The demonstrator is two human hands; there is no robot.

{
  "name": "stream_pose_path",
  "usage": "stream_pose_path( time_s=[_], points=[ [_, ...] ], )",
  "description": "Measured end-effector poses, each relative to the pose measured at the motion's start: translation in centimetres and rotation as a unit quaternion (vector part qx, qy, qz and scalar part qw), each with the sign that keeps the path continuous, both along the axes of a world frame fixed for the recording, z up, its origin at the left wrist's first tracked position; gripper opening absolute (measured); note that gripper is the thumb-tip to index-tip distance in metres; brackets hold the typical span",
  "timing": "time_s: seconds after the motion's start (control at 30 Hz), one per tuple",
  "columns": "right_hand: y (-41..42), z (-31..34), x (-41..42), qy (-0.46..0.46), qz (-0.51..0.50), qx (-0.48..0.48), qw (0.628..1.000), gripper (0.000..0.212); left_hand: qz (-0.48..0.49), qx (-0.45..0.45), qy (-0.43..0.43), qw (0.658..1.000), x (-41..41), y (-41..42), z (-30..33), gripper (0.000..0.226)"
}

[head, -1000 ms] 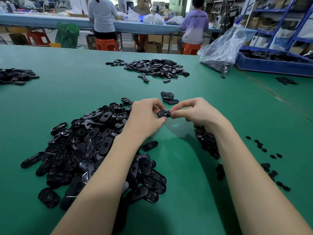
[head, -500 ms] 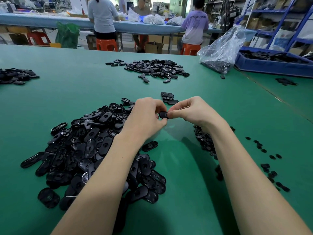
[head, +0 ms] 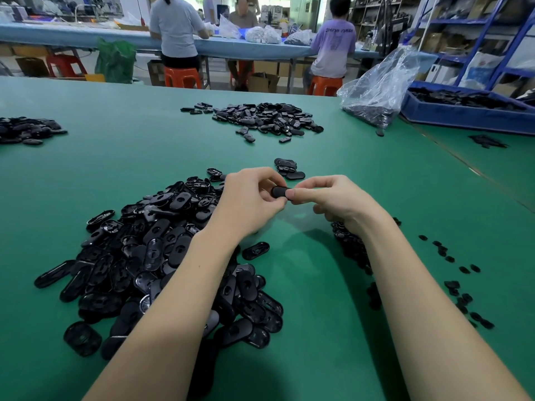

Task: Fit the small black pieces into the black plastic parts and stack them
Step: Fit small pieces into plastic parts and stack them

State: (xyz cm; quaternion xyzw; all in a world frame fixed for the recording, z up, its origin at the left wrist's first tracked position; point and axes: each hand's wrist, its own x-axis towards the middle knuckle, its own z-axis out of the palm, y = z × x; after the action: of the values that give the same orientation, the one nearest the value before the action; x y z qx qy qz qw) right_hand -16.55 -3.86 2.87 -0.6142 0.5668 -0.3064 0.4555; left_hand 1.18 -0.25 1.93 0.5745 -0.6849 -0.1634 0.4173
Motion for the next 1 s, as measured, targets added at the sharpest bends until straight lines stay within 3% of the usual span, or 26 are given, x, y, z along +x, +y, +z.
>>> stream_pose_path(
  time_s=[0.27,0.5,1.0],
  points=[
    [-0.2,0.0,0.2,-0.008,0.009,-0.028,1.000,0.016,0.022,0.098,0.174,0.980,0.0,-0.1,0.0,0.013],
    [-0.4,-0.4,1.0,0.021,-0.005,-0.091,0.996,0.014,0.029,0.124,0.219,0.967,0.3,0.0,-0.3,0.011],
    [-0.4,-1.4,1.8,0.036,-0.018,-0.110,0.993,0.014,0.059,0.146,0.251,0.955,0.1,-0.4,-1.2,0.013]
  ],
)
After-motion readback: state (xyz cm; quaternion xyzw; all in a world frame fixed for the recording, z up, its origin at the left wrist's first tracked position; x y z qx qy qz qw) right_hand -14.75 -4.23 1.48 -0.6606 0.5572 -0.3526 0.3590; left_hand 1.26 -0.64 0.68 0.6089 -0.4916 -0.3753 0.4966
